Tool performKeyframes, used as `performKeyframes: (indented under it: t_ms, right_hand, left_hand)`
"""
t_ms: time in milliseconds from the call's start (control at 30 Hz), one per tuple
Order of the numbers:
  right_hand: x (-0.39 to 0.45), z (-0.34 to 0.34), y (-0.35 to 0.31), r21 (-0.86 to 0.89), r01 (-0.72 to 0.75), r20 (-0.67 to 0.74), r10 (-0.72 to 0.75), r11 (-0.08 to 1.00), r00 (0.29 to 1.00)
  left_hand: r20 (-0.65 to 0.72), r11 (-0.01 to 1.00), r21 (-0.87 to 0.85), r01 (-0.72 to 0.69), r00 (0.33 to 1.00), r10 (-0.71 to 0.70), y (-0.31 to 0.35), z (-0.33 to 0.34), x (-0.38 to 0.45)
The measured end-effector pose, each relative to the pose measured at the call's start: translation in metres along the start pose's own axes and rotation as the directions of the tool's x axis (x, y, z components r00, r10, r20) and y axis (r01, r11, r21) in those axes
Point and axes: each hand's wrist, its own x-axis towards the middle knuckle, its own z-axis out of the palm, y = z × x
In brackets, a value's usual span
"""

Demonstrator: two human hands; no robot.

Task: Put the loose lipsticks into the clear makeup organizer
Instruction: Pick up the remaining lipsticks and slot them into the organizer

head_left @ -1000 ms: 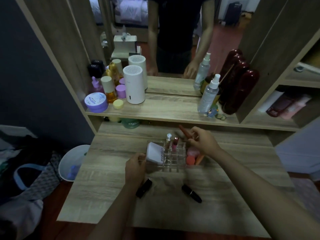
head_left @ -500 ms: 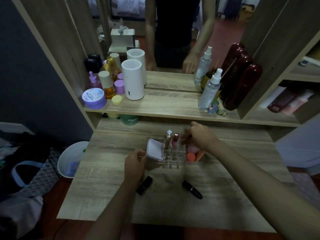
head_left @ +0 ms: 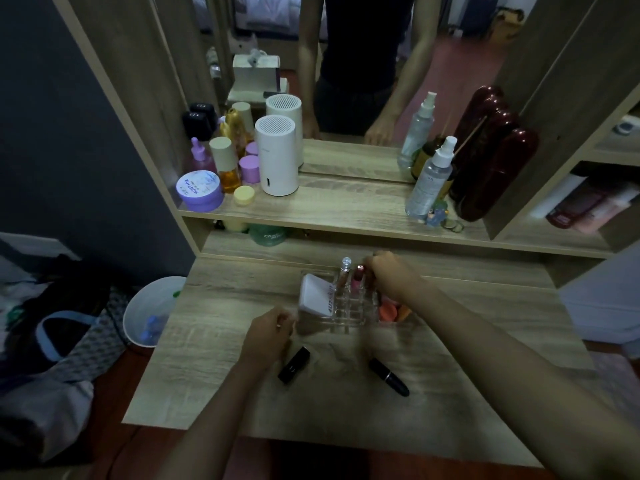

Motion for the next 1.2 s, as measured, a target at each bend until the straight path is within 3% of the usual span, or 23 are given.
performKeyframes:
  t_ms: [133, 300, 433, 567, 633, 733, 867, 1000, 1200]
  right_hand:
    - [-0.002, 0.001, 0.001, -0.016, 0.008, 0.003, -0.008, 1.000, 1.000]
    - [-0.016, -0.008, 0.004, 0.052, -0.001, -0.039, 0.003, 0.999, 0.999]
    - [-0.044, -0.026, 0.013, -0.038, 0.045, -0.283, -0.054, 0.998, 0.958]
    - [-0.091, -0.028, 0.008, 0.016, 0.120, -0.488, -0.097, 0.993, 0.868]
    - [-0.110, -0.010, 0.001, 0.134, 0.108, -0.391, -0.048, 0.985, 0.919]
    - [-0.125, 0.032, -0.007, 0.205, -0.046, -0.081, 0.064, 0.978, 0.995]
    - [-0.138, 0.074, -0.013, 0.151, -0.179, 0.163, 0.154, 0.972, 0.975]
    - [-0.141, 0.092, -0.015, 0.164, -0.249, 0.194, 0.216, 0.955, 0.957]
    - [-0.140, 0.093, -0.015, 0.265, -0.312, 0.156, 0.279, 0.912, 0.947]
  left_hand:
    - [0.190, 1.000, 0.017, 0.009, 0.982, -0.012, -0.006, -0.007, -0.007]
    - [0.376, 0.959, 0.257, -0.123, 0.926, 0.018, -0.003, -0.010, -0.011]
    - [0.418, 0.876, 0.419, -0.238, 0.907, 0.046, -0.001, -0.006, -0.018]
    - [0.392, 0.894, 0.389, -0.223, 0.918, 0.059, 0.001, -0.005, -0.024]
    - [0.370, 0.934, 0.298, -0.198, 0.926, 0.078, 0.007, -0.007, -0.026]
    - [0.266, 0.966, 0.155, -0.207, 0.950, 0.161, 0.023, -0.008, -0.029]
    - [0.029, 0.986, -0.011, -0.164, 0.986, 0.164, 0.054, -0.008, -0.025]
    - [-0.089, 0.968, -0.130, -0.214, 0.975, 0.203, 0.083, -0.006, -0.014]
    - [-0.146, 0.950, -0.176, -0.259, 0.961, 0.235, 0.102, 0.010, 0.003]
